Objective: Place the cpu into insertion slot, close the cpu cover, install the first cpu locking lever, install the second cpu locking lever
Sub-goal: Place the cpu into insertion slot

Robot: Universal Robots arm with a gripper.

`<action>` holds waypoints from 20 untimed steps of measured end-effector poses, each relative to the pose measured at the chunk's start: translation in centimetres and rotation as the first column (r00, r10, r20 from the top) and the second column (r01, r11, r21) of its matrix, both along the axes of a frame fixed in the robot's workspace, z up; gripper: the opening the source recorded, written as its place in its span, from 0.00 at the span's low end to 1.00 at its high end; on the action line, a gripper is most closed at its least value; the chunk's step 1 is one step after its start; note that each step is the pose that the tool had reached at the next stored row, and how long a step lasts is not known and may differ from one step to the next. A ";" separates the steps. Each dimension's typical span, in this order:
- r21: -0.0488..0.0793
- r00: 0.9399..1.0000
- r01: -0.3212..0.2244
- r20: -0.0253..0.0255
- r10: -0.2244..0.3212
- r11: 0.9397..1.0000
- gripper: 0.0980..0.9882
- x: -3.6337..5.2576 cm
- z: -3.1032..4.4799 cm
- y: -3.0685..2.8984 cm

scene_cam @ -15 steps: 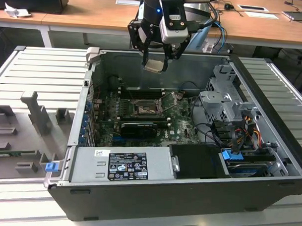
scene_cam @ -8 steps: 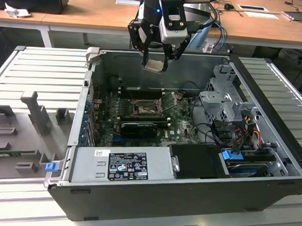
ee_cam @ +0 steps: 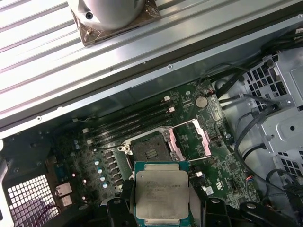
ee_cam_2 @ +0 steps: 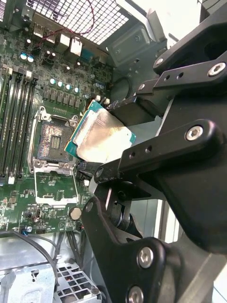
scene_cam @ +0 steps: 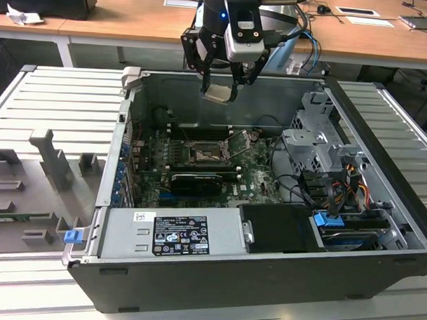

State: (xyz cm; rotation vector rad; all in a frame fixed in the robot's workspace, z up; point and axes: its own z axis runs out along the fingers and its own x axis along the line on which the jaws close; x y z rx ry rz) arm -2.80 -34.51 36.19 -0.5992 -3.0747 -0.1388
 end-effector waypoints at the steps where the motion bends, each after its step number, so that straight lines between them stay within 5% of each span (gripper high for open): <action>1: 0.000 1.000 0.002 0.000 -0.002 1.000 0.50 0.00 0.00 0.00; 20: 0.000 0.999 0.048 0.000 -0.048 0.999 0.50 0.00 -0.11 0.00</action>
